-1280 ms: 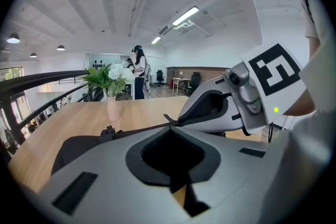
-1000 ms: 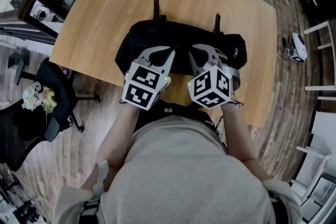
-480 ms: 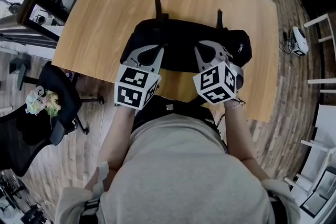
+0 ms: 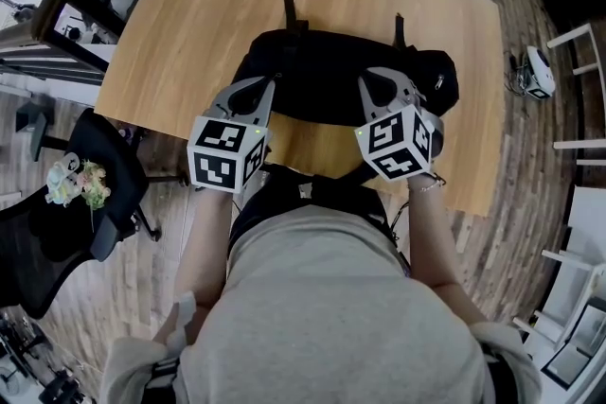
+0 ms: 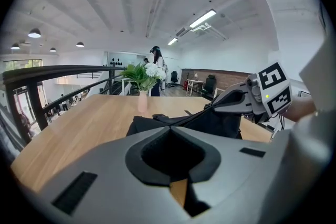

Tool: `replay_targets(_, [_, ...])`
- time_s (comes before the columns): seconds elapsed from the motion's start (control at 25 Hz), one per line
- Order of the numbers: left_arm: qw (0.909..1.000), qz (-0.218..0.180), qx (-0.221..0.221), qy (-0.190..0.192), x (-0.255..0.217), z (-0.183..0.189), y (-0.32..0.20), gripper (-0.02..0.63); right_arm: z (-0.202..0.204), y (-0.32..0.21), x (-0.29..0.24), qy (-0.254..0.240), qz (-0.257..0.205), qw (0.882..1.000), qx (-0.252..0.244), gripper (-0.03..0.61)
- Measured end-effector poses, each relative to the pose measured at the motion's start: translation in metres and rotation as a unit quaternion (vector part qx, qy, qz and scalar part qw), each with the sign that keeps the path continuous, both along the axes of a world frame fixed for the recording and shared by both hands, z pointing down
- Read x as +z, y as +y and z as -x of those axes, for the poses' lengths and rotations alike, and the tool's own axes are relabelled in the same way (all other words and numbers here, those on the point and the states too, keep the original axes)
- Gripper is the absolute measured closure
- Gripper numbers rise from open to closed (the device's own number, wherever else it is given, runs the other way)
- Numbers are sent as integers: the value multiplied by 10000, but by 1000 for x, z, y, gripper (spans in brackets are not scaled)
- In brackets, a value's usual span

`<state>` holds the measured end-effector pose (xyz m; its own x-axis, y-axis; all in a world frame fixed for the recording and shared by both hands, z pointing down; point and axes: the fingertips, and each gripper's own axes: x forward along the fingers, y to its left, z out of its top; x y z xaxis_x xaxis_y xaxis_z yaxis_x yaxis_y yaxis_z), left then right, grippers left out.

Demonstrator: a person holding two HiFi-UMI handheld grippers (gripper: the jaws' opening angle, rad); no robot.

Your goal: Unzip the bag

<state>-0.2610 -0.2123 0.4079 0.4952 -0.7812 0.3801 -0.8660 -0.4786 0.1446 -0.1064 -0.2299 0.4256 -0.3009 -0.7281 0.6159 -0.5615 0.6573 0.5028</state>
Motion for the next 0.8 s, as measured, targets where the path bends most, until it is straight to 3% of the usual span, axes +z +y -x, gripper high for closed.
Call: replay_targets(0.8, [9997,69,-186,138,7,23,-4,592,1,1,1,-102,-87,9994,323,532])
